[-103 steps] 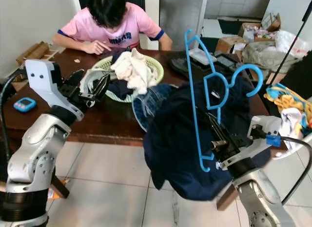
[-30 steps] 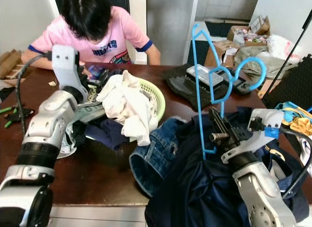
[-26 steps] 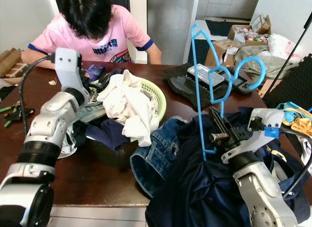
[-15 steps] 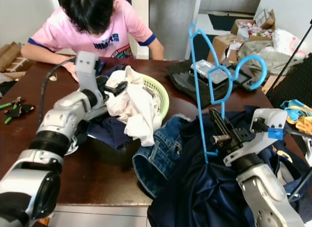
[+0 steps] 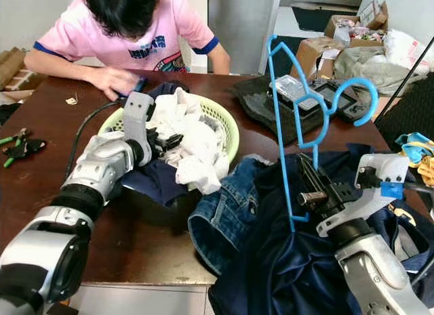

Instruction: Hang hanger

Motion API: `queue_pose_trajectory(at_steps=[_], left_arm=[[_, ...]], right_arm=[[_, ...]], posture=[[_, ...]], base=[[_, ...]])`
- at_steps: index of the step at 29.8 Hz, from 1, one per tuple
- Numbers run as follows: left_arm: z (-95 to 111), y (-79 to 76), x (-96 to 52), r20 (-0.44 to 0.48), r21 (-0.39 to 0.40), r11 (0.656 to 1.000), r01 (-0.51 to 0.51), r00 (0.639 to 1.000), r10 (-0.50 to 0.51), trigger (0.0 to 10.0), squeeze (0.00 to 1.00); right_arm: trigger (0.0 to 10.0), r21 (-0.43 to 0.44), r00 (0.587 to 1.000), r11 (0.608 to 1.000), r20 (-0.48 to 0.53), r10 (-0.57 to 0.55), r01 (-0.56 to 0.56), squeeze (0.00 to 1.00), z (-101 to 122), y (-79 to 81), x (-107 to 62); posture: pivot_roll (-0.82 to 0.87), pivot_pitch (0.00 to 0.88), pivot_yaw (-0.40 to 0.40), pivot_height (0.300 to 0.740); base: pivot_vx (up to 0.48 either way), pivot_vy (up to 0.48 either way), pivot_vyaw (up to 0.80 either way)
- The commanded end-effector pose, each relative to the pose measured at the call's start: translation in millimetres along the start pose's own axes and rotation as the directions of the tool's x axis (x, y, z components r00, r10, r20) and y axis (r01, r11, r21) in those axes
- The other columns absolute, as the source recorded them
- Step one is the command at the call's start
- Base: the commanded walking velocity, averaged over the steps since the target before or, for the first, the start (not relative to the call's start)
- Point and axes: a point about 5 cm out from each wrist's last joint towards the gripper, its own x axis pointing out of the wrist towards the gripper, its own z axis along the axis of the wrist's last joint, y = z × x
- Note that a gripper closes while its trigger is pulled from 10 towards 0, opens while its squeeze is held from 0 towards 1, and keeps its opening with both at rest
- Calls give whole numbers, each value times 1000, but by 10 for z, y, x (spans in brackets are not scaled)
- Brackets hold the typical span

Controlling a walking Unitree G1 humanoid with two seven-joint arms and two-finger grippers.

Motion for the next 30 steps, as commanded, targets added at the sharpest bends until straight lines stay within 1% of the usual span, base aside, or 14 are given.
queue_pose_trajectory(at_steps=[1, 9, 11, 12, 17, 18, 19, 20, 21, 23, 24, 26, 28, 30], left_arm=[[11, 32, -1, -6, 17, 1000, -13, 1000, 13, 0, 0], [429, 215, -78, 167, 55, 991, -124, 979, 114, 0, 0], [723, 337, -174, 287, 73, 976, -205, 942, 177, 0, 0], [965, 441, -277, 379, 70, 960, -271, 897, 226, 0, 0], [1086, 490, -333, 424, 61, 951, -302, 871, 249, 0, 0], [1285, 512, -418, 501, 56, 946, -318, 828, 249, 0, 0], [1285, 512, -418, 501, 56, 946, -318, 828, 249, 0, 0], [1493, 491, -512, 584, 56, 949, -310, 781, 221, 0, 0], [1493, 491, -512, 584, 56, 949, -310, 781, 221, 0, 0], [1902, 282, -745, 749, 86, 978, -189, 659, 61, 0, 0], [1902, 282, -745, 749, 86, 978, -189, 659, 61, 0, 0], [2086, -7, -985, 825, 141, 990, 19, 550, -128, 0, 0], [2086, -7, -985, 825, 141, 990, 19, 550, -128, 0, 0], [2036, -134, -1145, 826, 169, 975, 142, 520, -219, 0, 0]], right_arm=[[10000, -12, 1000, 1000, 3, 8, -8, 0, 45, 17, -13], [10000, -9, 1000, 1000, 14, 11, -11, 0, 47, 16, 23], [10000, -8, 1000, 1000, 22, 13, -13, 0, 49, 15, 48], [10000, -7, 1000, 1000, 27, 16, -16, 0, 47, 16, 69], [10000, -5, 999, 1000, 30, 17, -17, 0, 41, 16, 84], [10000, -4, 999, 1000, 37, 19, -19, 0, 40, 19, 106], [10000, -4, 999, 1000, 37, 19, -19, 0, 40, 19, 106], [10000, -2, 999, 1000, 45, 21, -21, 0, 42, 22, 125], [10000, -2, 999, 1000, 45, 21, -21, 0, 42, 22, 125], [10000, 3, 998, 1000, 62, 25, -26, 0, 44, 28, 166], [10000, 3, 998, 1000, 62, 25, -26, 0, 44, 28, 166], [10000, 6, 997, 1000, 74, 29, -30, 0, 48, 28, 198], [10000, 6, 997, 1000, 74, 29, -30, 0, 48, 28, 198], [10000, 11, 996, 999, 84, 31, -32, 0, 49, 18, 227]], posture=[[-92, 195, -38, 740], [-77, 168, -37, 740], [-67, 156, -34, 740], [-59, 144, -31, 740], [-56, 140, -30, 740], [-40, 119, -21, 740], [-40, 119, -21, 740], [-36, 114, -21, 740], [-36, 114, -21, 740], [-24, 98, -13, 740], [-24, 98, -13, 740], [-14, 89, -10, 740], [-14, 89, -10, 740], [6, 82, -9, 740]], base=[[0, 0, 0], [0, 0, 0], [0, 0, 0], [0, 0, 0], [0, 0, 0], [0, 0, 0], [0, 0, 0], [0, 0, 0], [0, 0, 0], [0, 0, 0], [0, 0, 0], [0, 0, 0], [0, 0, 0], [0, 0, 0]])
